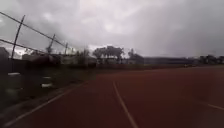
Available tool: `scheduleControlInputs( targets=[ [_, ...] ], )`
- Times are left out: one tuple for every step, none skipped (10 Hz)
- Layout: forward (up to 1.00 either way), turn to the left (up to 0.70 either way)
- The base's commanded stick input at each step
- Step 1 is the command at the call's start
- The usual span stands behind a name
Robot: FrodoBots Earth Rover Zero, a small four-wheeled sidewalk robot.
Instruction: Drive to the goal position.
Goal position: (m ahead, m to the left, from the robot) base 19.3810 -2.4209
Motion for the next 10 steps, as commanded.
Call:
scheduleControlInputs(
  targets=[
    [0.5, 0.0],
    [0.5, 0.0],
    [0.5, 0.0],
    [0.5, 0.0],
    [0.5, 0.0],
    [0.5, 0.0],
    [0.5, 0.0],
    [0.5, 0.0],
    [0.5, 0.0],
    [0.5, 0.0]
  ],
)
